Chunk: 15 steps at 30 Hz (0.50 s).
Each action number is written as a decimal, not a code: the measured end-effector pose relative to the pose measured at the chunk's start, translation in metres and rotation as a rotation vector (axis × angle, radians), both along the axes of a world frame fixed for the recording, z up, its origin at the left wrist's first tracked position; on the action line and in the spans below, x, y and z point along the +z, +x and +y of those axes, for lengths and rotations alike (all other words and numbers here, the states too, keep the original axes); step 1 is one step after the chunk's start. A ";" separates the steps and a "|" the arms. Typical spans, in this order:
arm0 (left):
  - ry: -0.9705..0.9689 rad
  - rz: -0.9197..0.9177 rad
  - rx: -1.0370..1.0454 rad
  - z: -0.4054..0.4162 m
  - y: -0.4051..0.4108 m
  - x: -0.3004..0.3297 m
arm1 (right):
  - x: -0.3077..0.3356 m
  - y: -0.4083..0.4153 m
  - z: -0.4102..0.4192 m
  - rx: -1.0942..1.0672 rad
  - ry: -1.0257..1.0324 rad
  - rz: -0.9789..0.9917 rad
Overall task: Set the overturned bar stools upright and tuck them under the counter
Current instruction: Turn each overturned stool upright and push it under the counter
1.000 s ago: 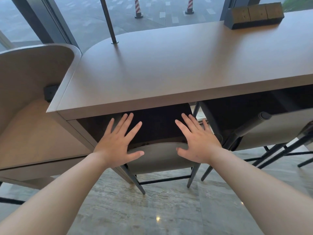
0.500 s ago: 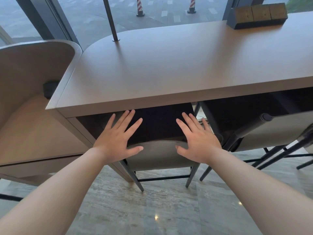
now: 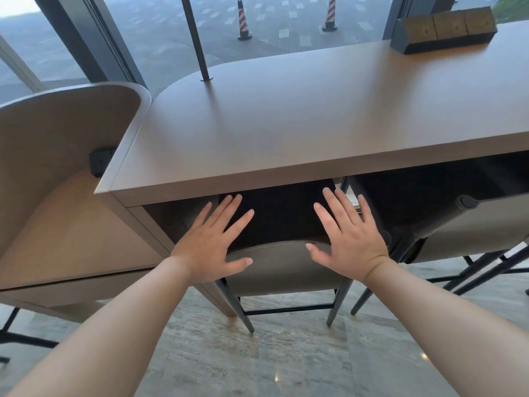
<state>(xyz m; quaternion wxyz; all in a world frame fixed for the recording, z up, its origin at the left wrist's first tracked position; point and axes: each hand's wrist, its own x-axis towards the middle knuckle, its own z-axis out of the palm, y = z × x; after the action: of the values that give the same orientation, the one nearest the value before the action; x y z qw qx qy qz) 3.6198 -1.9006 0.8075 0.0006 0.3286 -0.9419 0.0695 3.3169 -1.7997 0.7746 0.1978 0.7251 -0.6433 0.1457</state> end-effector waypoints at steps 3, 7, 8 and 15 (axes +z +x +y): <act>-0.103 -0.011 -0.074 0.004 -0.003 0.000 | 0.000 -0.006 -0.001 0.026 -0.065 0.009; -0.248 0.060 -0.071 0.007 -0.009 -0.004 | 0.000 -0.015 -0.005 0.036 -0.097 0.037; -0.271 0.093 -0.057 0.007 -0.011 -0.005 | 0.000 -0.017 -0.006 0.039 -0.105 0.040; -0.312 0.124 0.019 0.005 -0.020 -0.008 | 0.000 -0.025 -0.010 0.025 -0.068 0.043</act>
<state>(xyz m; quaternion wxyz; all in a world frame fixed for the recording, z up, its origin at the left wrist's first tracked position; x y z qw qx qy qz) 3.5998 -1.8951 0.7991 0.1090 0.3370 -0.9147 0.1945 3.2916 -1.8102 0.7749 0.2341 0.7290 -0.6245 0.1542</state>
